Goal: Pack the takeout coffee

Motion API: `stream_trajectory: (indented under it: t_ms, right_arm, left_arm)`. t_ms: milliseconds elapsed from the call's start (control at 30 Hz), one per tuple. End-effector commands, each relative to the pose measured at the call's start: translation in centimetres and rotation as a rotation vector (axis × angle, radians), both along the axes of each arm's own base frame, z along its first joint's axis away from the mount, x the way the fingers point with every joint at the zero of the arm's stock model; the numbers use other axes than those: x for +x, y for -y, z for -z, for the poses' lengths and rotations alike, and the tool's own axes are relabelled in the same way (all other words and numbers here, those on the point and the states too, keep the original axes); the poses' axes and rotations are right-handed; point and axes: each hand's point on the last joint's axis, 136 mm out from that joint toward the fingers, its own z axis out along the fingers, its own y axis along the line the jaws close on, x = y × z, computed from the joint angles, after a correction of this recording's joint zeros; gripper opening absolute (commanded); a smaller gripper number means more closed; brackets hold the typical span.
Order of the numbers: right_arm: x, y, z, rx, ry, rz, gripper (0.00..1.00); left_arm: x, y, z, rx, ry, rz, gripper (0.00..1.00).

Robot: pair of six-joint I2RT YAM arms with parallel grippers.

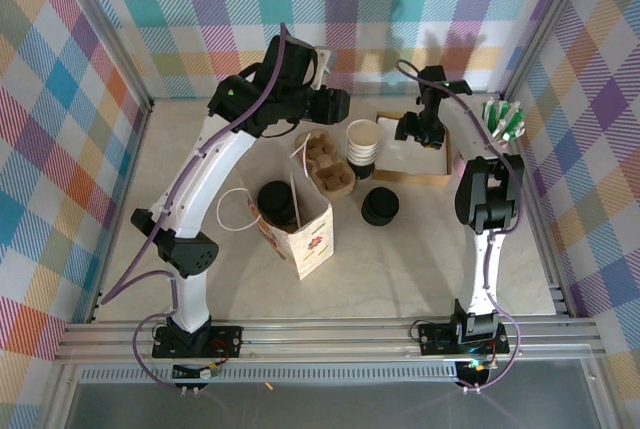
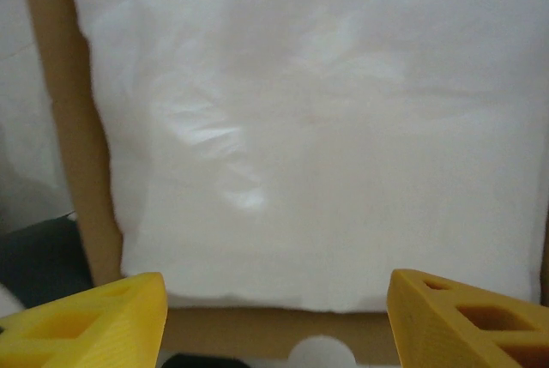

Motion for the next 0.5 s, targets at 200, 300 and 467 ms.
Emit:
stream_trajectory:
  t_ms: [200, 300, 467]
  right_arm:
    - [2.3, 0.4, 1.6, -0.046, 0.011, 0.003, 0.72]
    - [2.6, 0.5, 2.3, -0.044, -0.002, 0.003, 0.73]
    - [2.8, 0.8, 3.1, -0.046, -0.025, 0.003, 0.73]
  left_arm:
    - [0.2, -1.4, -0.8, 0.011, 0.017, -0.048, 0.55]
    - [0.4, -1.4, -0.8, 0.016, 0.025, -0.055, 0.55]
    - [1.2, -1.4, -0.9, 0.025, 0.056, -0.069, 0.56]
